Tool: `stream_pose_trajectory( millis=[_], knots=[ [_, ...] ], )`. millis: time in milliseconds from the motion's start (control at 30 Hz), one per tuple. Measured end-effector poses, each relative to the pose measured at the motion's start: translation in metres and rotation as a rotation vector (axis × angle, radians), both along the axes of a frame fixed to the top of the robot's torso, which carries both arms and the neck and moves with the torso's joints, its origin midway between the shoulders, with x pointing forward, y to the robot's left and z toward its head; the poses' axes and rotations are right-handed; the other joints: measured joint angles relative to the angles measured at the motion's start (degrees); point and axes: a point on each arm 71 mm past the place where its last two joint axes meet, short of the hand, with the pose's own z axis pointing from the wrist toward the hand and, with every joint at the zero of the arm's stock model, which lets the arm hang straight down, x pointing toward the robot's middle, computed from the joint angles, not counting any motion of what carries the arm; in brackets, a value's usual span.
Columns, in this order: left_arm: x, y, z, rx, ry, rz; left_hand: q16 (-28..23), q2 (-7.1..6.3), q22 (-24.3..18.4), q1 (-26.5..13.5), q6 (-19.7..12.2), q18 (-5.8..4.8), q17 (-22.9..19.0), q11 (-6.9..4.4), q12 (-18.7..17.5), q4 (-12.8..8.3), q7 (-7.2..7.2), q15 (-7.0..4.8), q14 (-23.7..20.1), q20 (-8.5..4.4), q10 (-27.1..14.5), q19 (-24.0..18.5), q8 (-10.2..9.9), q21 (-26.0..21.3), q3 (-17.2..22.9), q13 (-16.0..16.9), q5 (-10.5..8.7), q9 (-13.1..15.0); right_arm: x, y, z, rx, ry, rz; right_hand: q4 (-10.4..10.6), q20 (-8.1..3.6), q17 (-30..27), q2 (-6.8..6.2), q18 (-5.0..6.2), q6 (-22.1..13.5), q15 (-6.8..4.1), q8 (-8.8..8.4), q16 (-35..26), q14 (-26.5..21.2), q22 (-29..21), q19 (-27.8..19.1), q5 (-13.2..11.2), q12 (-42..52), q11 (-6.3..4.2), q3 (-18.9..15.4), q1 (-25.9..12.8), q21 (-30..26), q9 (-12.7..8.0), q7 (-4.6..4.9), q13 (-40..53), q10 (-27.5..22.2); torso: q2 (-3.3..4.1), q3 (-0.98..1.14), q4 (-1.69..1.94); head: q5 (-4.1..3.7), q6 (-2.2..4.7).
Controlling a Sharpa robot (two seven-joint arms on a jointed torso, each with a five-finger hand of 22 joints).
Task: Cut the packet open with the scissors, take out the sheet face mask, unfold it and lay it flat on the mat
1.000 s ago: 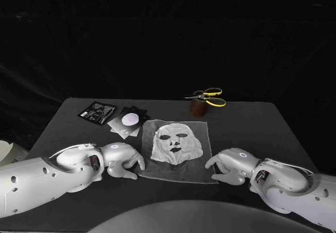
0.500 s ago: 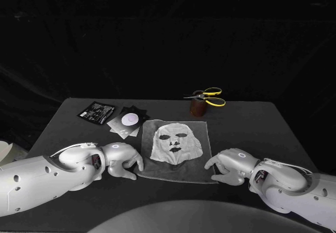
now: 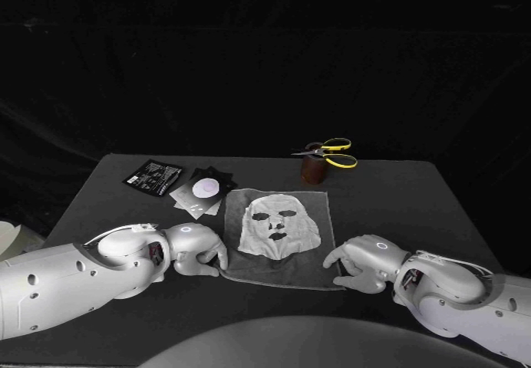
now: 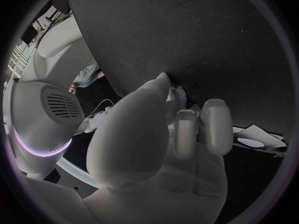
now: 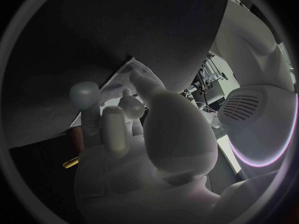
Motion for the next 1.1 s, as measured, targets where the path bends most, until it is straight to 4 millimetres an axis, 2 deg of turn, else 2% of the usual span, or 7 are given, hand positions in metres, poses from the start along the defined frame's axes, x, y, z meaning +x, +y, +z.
stream_pose_trajectory(
  millis=[33, 233, 500, 600, 800, 1100],
  knots=[
    [0.0004, -0.0006, -0.0001, 0.000, -0.003, 0.001, 0.00, 0.48, -0.01, -0.24, 0.63, 0.00, 0.00, -0.11, 0.12, 0.26, -0.07, 0.00, 0.00, 0.00, 0.11, 0.00, 0.29, 0.00, 0.36, 0.05, 0.08, 0.15, 0.0000, 0.0001, 0.0000, 0.000, 0.000, 0.000, 0.00, 0.00, 0.00, 0.05, 0.00, 0.11, 0.00, 0.00, 0.00, 0.00, 0.00, 0.00, 0.00, 0.19, 0.00, 0.00, 0.05, 0.00, 0.00, 0.10, 0.09, 0.00, 0.01, -0.01, 0.00, 0.01, 0.00],
    [0.0009, -0.0018, -0.0003, 0.002, -0.014, 0.003, 0.00, 1.31, -0.08, -1.05, 1.93, 0.00, 0.00, -0.25, 0.38, 0.96, -0.85, 0.00, 0.00, 0.00, 0.24, 0.00, 1.43, 0.00, 1.07, 0.12, -0.15, 0.74, 0.0001, 0.0005, -0.0001, 0.001, 0.001, 0.000, 0.00, 0.00, 0.05, 0.06, -0.04, 0.65, 0.00, 0.24, 0.00, 0.00, 0.00, 0.00, 0.00, 0.72, 0.22, 0.00, 0.05, 0.00, 0.06, 0.14, 0.74, 0.22, 0.02, 0.01, 0.01, 0.08, 0.00],
    [0.0005, -0.0022, -0.0006, -0.003, -0.023, 0.006, 0.00, 1.63, -0.08, -1.38, 2.41, 0.00, 0.00, -0.81, 0.36, 1.12, -1.33, 0.00, 0.00, 0.00, 0.76, -0.01, 2.45, 0.00, 1.72, 0.79, -0.26, 1.21, 0.0001, 0.0008, -0.0001, 0.002, 0.001, 0.001, 0.16, 0.00, 0.12, 0.37, -0.36, 0.67, 0.01, 0.24, -0.01, 0.00, -0.04, 0.00, 0.00, 1.33, 0.42, -0.16, -0.26, 0.00, 0.05, 0.14, 1.40, 0.42, 0.04, 0.05, 0.01, 0.11, 0.01],
    [0.0000, -0.0021, -0.0007, -0.007, -0.027, 0.007, 0.00, 1.77, -0.07, -1.53, 2.41, 0.01, 0.00, -0.66, 0.38, 1.28, -1.33, 0.00, 0.00, 0.00, 1.00, -0.01, 2.83, 0.00, 2.04, 1.09, -0.37, 1.53, 0.0001, 0.0008, -0.0001, 0.003, 0.001, 0.000, 0.16, 0.00, 0.11, 0.37, -0.38, 0.88, 0.01, 0.24, -0.01, 0.00, -0.05, 0.00, 0.24, 1.33, 0.42, -0.16, -0.26, 0.00, 0.10, 0.34, 1.55, 0.43, 0.05, 0.05, 0.01, 0.07, 0.01],
    [-0.0016, -0.0016, -0.0003, -0.022, -0.035, 0.010, -0.01, 1.06, -0.05, -2.39, 2.72, 0.01, 0.00, -1.34, 0.99, 1.87, -1.64, -0.16, -0.12, -0.21, 2.12, 0.20, 4.00, 0.00, 3.39, 2.08, -0.39, 1.53, 0.0001, 0.0005, -0.0001, 0.003, 0.001, -0.001, 0.32, 0.00, 0.11, 0.37, -0.39, 1.08, 0.01, 0.47, -0.01, -0.01, -0.03, 0.00, 0.24, 1.58, 0.43, -0.32, -0.26, 0.00, 0.10, 0.16, 1.55, 0.43, 0.05, 0.04, 0.00, -0.05, 0.01],
    [-0.0055, -0.0036, 0.0027, -0.062, -0.020, -0.003, -0.01, 0.46, -0.03, -2.98, 2.81, 0.02, 0.00, -1.44, 1.46, 2.41, -1.74, -0.45, 0.01, -0.64, 3.09, 0.19, 4.65, 0.00, 5.02, 3.30, -0.57, 1.53, 0.0009, -0.0019, -0.0009, -0.001, 0.003, -0.006, 0.32, 0.00, 0.07, 0.37, -0.41, 1.09, 0.01, 0.47, -0.12, -0.01, 0.00, 0.00, 0.23, 1.59, 0.42, -0.32, -0.26, 0.00, 0.10, 0.14, 1.54, 0.43, 0.07, 0.01, 0.02, -0.24, 0.01]
  ],
)
